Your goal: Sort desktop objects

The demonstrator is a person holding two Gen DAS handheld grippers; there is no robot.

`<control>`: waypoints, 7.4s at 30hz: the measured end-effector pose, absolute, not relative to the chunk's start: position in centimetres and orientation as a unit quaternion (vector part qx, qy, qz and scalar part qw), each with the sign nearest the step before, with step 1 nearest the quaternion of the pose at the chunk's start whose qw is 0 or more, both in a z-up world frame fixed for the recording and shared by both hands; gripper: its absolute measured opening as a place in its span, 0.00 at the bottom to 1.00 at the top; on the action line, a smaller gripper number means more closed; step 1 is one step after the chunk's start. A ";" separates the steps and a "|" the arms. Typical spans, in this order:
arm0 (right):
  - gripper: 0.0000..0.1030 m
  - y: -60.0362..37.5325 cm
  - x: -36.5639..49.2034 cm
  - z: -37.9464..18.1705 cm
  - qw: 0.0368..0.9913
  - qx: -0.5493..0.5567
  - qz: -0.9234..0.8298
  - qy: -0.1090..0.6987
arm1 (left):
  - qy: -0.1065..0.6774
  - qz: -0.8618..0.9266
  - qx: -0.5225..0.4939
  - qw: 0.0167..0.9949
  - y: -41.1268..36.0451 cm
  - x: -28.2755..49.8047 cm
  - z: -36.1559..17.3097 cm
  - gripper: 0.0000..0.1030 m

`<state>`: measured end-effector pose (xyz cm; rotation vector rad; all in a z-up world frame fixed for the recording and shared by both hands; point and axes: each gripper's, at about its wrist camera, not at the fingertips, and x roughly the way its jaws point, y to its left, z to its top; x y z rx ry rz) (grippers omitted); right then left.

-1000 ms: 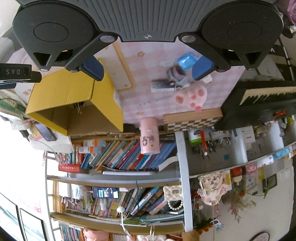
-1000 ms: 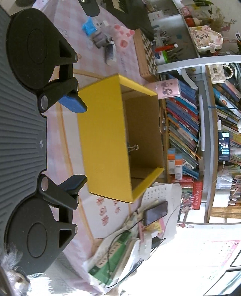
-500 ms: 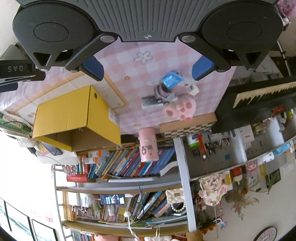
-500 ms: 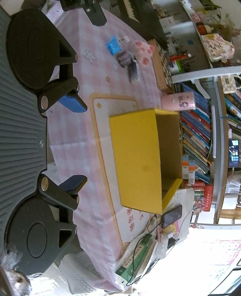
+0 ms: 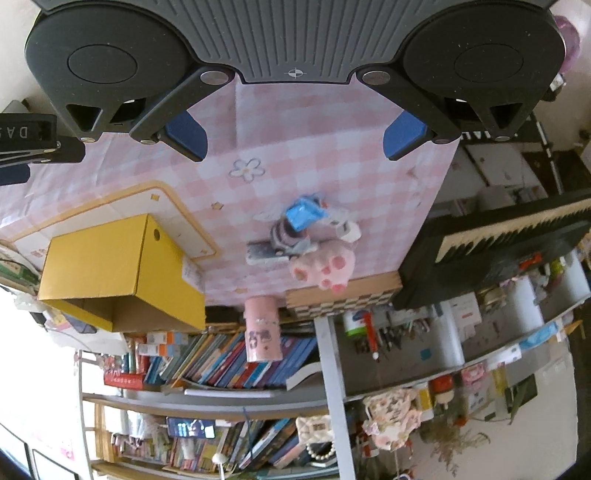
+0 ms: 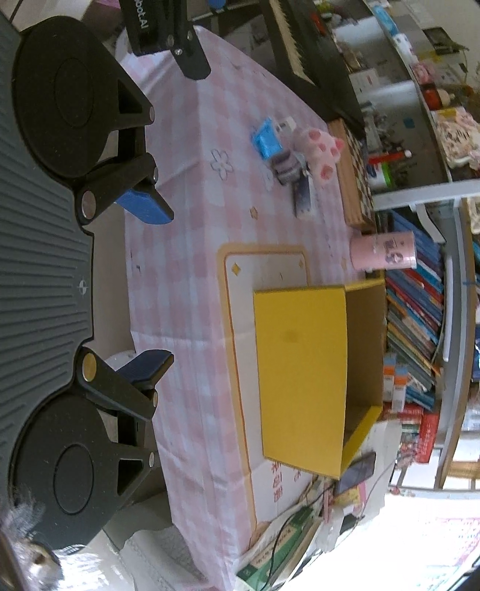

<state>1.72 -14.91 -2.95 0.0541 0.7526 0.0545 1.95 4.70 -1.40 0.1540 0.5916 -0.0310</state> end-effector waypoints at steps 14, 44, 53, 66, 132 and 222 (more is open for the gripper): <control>0.70 -11.1 2.0 -2.7 0.926 0.001 0.098 0.365 | 0.294 0.021 0.067 0.953 7.4 0.6 -1.2 0.99; 0.70 -8.1 3.4 -2.0 0.925 -0.031 0.139 0.351 | 0.283 0.032 0.046 0.958 9.4 1.8 -0.5 0.99; 0.70 -7.2 6.3 -2.2 0.919 -0.043 0.167 0.353 | 0.291 0.059 0.042 0.954 10.0 3.8 -0.8 0.99; 0.69 -6.5 13.6 -2.0 0.915 -0.064 0.189 0.350 | 0.312 0.082 0.022 0.946 10.1 9.4 -1.5 0.99; 0.41 -1.8 31.4 -5.8 0.838 -0.098 0.328 0.425 | 0.385 0.068 -0.023 0.920 10.0 20.0 -3.1 0.16; 0.41 -14.0 -1.6 -1.9 0.914 0.064 0.056 0.397 | 0.307 -0.252 0.050 0.916 2.7 0.2 0.7 0.16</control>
